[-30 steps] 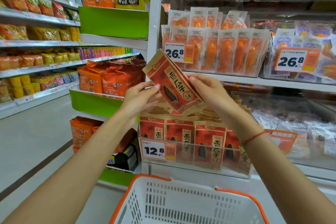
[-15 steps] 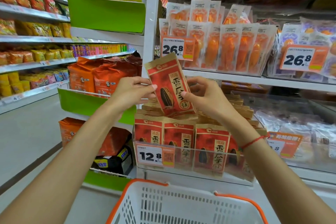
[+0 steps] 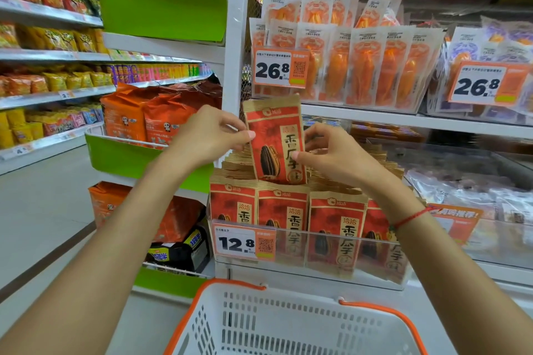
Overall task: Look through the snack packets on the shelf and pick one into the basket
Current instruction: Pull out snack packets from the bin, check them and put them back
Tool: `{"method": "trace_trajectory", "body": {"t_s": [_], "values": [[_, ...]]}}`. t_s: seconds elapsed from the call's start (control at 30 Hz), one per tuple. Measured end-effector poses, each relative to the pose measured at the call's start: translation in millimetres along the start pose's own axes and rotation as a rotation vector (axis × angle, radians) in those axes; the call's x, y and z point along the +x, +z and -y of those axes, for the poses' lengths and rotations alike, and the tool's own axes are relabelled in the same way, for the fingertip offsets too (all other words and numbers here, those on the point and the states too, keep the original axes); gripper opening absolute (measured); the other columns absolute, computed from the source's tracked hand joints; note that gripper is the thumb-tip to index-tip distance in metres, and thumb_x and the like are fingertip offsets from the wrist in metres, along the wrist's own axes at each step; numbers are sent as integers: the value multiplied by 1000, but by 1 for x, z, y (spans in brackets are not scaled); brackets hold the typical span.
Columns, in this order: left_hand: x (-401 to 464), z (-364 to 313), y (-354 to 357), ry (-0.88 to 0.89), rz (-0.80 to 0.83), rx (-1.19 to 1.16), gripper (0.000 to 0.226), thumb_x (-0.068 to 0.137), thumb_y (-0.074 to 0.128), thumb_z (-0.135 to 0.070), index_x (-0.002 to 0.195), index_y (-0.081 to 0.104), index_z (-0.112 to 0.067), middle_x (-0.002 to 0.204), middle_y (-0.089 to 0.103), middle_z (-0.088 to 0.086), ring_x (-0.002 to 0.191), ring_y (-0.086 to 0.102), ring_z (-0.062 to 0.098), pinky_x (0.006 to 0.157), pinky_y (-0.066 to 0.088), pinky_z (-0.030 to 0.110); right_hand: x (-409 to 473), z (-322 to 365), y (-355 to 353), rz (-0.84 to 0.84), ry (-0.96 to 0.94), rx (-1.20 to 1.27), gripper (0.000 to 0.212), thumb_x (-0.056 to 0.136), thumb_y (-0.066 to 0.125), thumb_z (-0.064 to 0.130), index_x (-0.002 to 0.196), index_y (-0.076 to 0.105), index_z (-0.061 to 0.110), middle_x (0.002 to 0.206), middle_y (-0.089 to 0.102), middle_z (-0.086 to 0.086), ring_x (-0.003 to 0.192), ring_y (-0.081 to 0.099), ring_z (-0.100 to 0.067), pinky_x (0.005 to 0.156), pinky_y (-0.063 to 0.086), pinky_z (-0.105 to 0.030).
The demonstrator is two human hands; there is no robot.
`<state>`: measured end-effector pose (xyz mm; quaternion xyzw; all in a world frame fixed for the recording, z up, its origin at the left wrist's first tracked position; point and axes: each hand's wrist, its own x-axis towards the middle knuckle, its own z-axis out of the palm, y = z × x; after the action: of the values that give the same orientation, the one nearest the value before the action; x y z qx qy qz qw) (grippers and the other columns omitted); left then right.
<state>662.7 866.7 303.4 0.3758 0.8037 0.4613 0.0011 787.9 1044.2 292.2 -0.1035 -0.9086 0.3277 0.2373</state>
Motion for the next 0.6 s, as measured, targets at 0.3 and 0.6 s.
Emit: {"method": "trace_trajectory", "body": {"t_s": [0.3, 0.6], "values": [[-3, 0, 26, 9, 97, 385, 17, 81, 72, -49, 69, 64, -40, 95, 70, -14, 101, 63, 16, 96, 47, 44, -4, -6, 2, -203, -199, -87, 4, 85, 73, 28, 86, 74, 24, 81, 72, 7, 78, 66, -7, 77, 57, -38], [-4, 2, 27, 163, 16, 393, 8, 87, 67, -45, 80, 66, -42, 83, 65, -21, 88, 62, 5, 80, 48, 32, -3, -4, 9, -115, -119, -273, 6, 82, 74, 40, 78, 74, 35, 75, 71, 9, 69, 60, -4, 64, 49, -29]]}}
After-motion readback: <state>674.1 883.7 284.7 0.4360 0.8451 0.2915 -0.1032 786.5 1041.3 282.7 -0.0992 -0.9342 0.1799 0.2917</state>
